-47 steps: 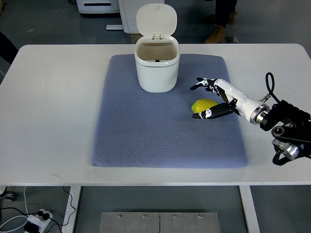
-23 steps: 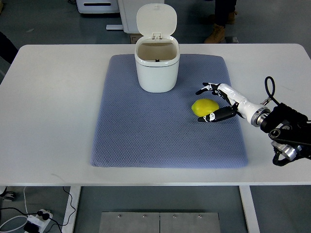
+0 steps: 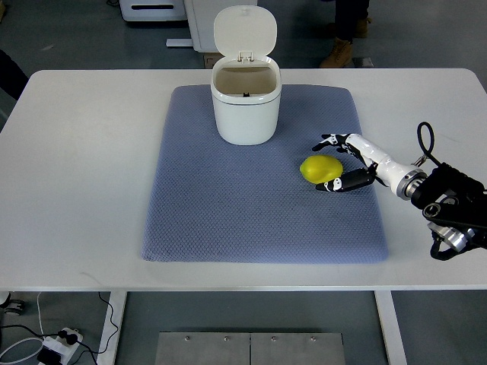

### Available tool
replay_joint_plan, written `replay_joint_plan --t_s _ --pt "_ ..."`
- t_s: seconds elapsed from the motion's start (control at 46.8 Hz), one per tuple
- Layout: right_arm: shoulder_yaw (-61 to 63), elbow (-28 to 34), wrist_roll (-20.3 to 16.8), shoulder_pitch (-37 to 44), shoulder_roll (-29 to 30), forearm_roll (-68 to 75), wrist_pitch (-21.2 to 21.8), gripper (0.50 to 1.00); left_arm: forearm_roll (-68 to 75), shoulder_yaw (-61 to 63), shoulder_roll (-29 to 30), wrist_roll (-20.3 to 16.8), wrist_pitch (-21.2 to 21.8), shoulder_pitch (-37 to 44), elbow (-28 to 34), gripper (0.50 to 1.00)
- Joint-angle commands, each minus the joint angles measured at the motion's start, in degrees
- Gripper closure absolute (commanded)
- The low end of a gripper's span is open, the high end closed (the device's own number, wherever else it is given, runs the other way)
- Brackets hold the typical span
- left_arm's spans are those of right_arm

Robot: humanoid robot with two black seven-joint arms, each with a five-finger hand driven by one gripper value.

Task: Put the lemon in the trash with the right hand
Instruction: 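Close the right hand fingers around the yellow lemon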

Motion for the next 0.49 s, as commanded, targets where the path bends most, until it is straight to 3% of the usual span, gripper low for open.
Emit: replay_joint_plan --t_s 0.0,0.15,0.299,0.385,0.47 --pt "-0.52 -0.02 0.02 0.02 0.0 -0.09 0.0 0.632 0.0 0.0 0.0 0.02 0.01 0.0 0.0 0.5" --pt "-1.23 -0.02 0.02 0.02 0.0 -0.08 -0.26 0.67 0.0 0.09 0.0 0.02 0.01 0.0 0.0 0.5" --pt "-2.63 -0.02 0.1 0.2 0.0 -0.09 -0.7 0.77 0.0 0.09 0.0 0.02 0.01 0.0 0.0 0.5" --pt "-2.63 -0.02 0.28 0.2 0.0 -0.35 -0.7 0.864 0.0 0.09 0.0 0.02 0.01 0.0 0.0 0.5" --pt "-2.72 0.07 0.89 0.2 0.0 -0.52 -0.7 0.921 0.0 0.0 0.0 0.02 0.01 0.0 0.0 0.5"
